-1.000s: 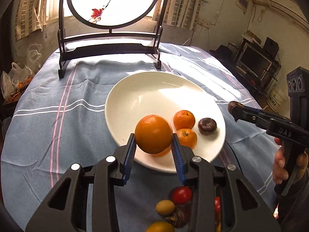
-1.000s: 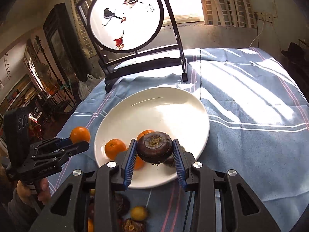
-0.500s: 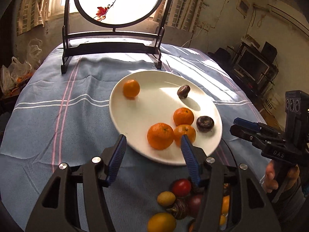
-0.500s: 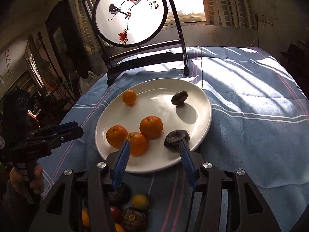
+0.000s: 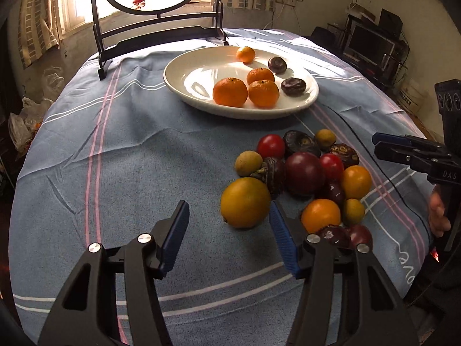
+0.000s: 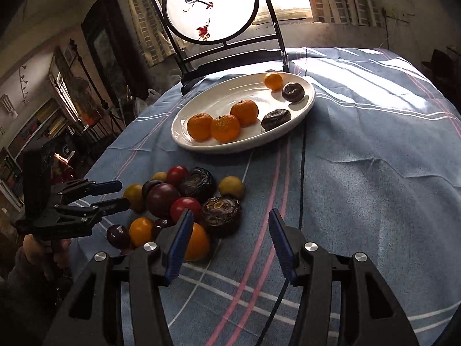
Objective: Organize fruits
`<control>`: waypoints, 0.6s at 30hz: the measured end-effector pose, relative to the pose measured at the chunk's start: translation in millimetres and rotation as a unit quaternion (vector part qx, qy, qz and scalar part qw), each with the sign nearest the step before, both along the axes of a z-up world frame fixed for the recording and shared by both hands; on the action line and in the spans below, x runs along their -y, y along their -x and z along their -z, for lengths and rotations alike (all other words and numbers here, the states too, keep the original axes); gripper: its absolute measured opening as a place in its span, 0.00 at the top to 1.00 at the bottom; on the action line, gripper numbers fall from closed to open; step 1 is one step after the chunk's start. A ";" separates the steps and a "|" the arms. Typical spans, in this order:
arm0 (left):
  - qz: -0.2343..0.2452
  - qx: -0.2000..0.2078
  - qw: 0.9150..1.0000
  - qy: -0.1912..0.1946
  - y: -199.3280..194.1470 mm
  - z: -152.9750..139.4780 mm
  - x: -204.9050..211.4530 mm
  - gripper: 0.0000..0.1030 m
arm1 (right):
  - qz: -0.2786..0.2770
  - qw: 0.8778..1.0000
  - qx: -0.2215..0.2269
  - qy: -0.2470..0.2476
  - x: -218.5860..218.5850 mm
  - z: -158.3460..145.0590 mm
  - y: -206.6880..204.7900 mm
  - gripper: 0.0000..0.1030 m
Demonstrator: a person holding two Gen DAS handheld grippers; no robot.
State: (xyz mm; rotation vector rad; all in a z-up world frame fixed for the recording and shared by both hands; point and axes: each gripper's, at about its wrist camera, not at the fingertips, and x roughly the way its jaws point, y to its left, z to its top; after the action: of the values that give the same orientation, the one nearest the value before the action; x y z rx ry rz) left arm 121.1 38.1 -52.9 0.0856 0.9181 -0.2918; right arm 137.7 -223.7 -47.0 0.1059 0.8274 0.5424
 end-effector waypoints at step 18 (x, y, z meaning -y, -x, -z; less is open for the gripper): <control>-0.037 0.060 0.995 0.067 -0.3 -10.0 -9.5 0.63 | -0.100 0.992 0.018 0.075 -42.8 6.5 20.8 0.47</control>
State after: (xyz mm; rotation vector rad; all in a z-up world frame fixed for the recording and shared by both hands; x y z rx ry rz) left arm 121.4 47.6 -42.9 -0.0537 0.7789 -0.2759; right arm 116.9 -180.9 -53.6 -0.1270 0.8463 0.6665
